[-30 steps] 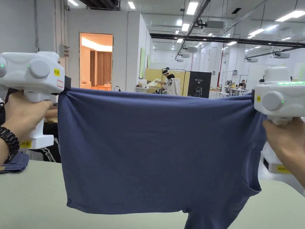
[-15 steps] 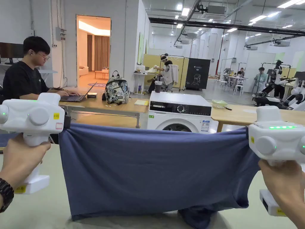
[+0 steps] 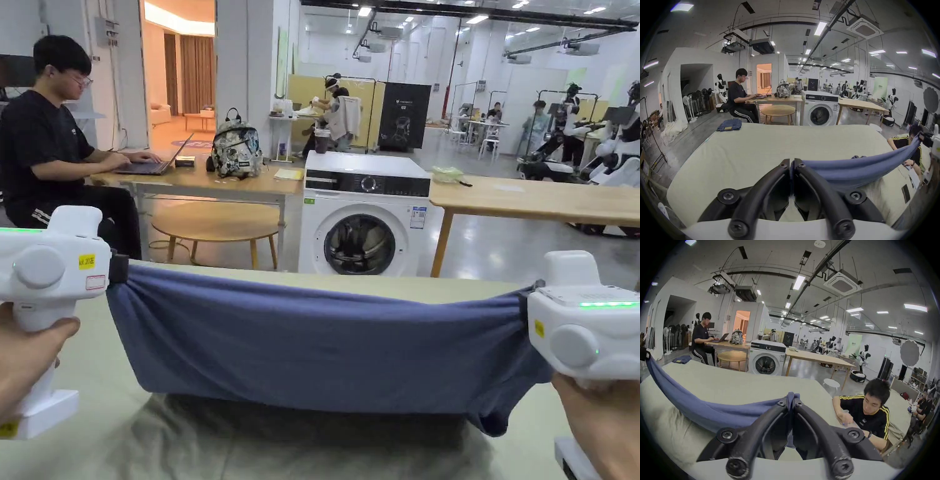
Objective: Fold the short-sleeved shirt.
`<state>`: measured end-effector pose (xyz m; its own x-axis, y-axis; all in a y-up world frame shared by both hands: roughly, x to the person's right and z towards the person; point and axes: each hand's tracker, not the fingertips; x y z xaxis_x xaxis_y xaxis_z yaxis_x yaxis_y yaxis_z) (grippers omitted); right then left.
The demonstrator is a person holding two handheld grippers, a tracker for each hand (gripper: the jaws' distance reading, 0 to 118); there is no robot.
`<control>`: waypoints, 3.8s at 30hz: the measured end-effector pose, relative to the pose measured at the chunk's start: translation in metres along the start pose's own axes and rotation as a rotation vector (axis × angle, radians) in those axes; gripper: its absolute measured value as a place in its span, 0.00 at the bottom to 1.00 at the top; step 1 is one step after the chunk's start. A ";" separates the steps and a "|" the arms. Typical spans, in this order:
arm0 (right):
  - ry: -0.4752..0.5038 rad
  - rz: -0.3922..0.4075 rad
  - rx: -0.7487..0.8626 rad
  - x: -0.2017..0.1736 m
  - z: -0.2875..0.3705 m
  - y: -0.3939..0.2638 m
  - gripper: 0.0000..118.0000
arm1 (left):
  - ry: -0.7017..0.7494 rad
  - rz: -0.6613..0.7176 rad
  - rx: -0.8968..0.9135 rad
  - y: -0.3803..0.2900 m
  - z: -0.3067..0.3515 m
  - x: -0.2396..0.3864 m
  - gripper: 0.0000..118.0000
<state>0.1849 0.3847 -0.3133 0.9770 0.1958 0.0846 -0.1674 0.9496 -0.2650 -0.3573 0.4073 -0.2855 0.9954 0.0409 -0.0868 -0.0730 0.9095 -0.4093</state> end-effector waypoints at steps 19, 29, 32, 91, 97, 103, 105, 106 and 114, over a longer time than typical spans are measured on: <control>0.151 0.094 -0.396 0.002 0.087 -0.142 0.01 | -0.050 0.047 -0.337 -0.188 0.061 -0.019 0.00; 0.200 0.135 -0.686 0.001 0.077 -0.228 0.01 | -0.035 0.013 -0.578 -0.264 0.038 -0.018 0.00; 0.185 0.169 -0.753 -0.003 0.067 -0.249 0.01 | -0.022 -0.011 -0.635 -0.280 0.026 -0.016 0.00; 0.280 -0.107 -0.154 -0.101 0.072 -0.168 0.00 | 0.040 0.192 -0.566 -0.261 0.015 -0.024 0.24; 0.285 -0.093 -0.199 -0.102 0.070 -0.179 0.00 | 0.076 0.218 -0.679 -0.285 0.020 -0.026 0.56; 0.283 -0.086 -0.238 -0.099 0.065 -0.195 0.00 | 0.102 0.118 -0.747 -0.311 0.013 -0.018 0.56; 0.282 -0.086 -0.249 -0.098 0.065 -0.198 0.00 | 0.127 0.096 -0.754 -0.310 0.012 -0.010 0.56; 0.281 -0.084 -0.254 -0.098 0.064 -0.200 0.00 | 0.142 0.077 -0.756 -0.310 0.012 -0.004 0.56; 0.273 -0.085 -0.306 -0.085 0.067 -0.211 0.00 | 0.038 0.007 -0.774 -0.307 0.012 0.008 0.03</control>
<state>0.1284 0.1840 -0.2004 0.9917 0.0081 -0.1285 -0.0774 0.8349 -0.5450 -0.3264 0.1335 -0.1496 0.9930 0.0186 -0.1168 -0.1157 0.3602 -0.9257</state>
